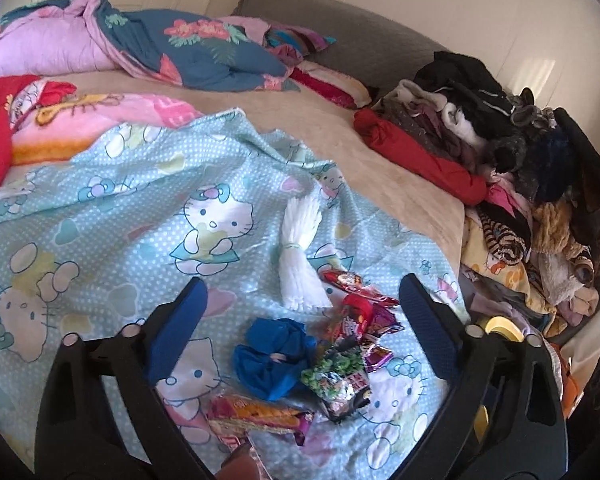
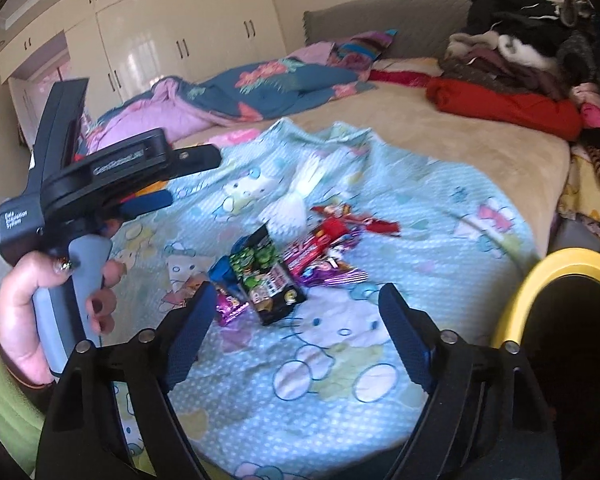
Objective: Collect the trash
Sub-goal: 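Grasp the white glove bundle with the left tool while the right tool grasps the green snack wrapper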
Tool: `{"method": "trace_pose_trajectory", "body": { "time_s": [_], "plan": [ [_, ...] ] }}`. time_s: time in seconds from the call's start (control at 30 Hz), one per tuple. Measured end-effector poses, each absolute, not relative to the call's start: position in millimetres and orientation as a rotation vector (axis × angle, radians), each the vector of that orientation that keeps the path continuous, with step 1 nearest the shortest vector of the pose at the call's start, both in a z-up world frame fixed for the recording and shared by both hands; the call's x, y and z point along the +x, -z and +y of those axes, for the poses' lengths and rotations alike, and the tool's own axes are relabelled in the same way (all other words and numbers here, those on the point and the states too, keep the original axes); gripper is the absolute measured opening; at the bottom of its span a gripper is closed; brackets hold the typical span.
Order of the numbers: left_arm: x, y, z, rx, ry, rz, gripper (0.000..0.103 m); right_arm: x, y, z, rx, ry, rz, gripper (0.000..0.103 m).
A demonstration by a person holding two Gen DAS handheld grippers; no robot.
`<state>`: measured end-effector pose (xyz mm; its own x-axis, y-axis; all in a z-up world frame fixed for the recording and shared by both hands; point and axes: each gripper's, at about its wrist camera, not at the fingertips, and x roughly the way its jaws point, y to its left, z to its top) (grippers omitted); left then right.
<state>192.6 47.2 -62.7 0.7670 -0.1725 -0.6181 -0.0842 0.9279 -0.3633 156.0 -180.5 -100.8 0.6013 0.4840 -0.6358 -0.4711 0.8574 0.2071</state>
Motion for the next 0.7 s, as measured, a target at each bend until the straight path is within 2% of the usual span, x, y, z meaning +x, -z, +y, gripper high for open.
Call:
{"method": "trace_pose_trajectory", "body": {
  "time_s": [0.33, 0.7],
  "plan": [
    [237, 87, 59, -0.435, 0.095, 0.816, 0.068, 189, 127, -161, 0.033, -0.578, 0.851, 0.062],
    [278, 117, 49, -0.443, 0.134, 0.956, 0.061, 210, 153, -149, 0.069, -0.619, 0.96, 0.045]
  ]
}}
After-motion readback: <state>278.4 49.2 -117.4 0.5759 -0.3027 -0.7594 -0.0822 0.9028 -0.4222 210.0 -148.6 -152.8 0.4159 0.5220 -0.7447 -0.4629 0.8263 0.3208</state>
